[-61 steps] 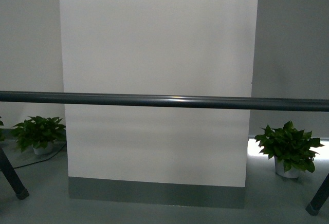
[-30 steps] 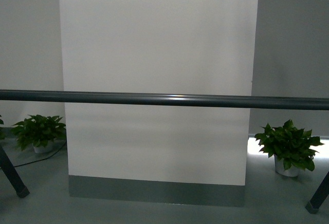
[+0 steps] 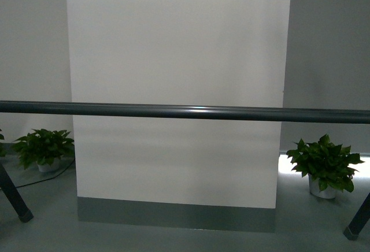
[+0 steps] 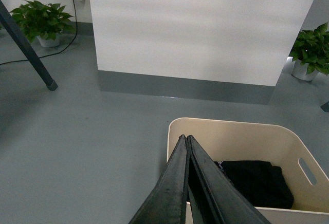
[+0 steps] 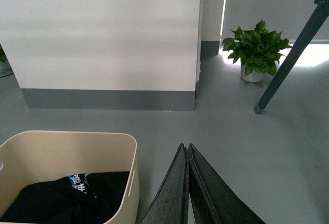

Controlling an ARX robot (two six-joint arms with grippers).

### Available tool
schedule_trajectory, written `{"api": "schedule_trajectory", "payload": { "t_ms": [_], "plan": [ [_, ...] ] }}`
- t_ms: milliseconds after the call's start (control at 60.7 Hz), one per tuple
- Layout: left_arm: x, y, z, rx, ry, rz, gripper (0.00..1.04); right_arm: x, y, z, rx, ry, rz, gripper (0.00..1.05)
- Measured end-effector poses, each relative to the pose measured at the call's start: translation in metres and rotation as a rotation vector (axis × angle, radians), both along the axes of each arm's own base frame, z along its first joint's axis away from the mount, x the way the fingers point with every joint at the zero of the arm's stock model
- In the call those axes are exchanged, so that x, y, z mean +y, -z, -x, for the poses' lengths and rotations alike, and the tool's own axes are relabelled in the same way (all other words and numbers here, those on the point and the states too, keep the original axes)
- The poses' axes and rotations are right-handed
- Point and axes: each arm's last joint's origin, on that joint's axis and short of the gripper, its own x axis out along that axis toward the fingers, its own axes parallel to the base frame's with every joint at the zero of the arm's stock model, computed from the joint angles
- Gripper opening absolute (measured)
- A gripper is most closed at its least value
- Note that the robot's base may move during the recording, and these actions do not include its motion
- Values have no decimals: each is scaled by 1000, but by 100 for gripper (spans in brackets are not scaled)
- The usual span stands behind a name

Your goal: Move hamper under clothes hanger

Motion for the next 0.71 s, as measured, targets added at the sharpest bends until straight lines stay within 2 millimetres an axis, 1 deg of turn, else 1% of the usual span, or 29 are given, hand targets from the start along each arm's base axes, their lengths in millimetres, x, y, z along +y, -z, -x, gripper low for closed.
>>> {"api": "schedule_trajectory", "payload": {
  "t_ms": [263,708],
  "plan": [
    [0,-4,12,-15,0,-3,3,0,-3,11,-13,0,0,2],
    [0,-6,24,-20,0,-3,3,0,-5,24,-19,0,0,2]
  ]
}}
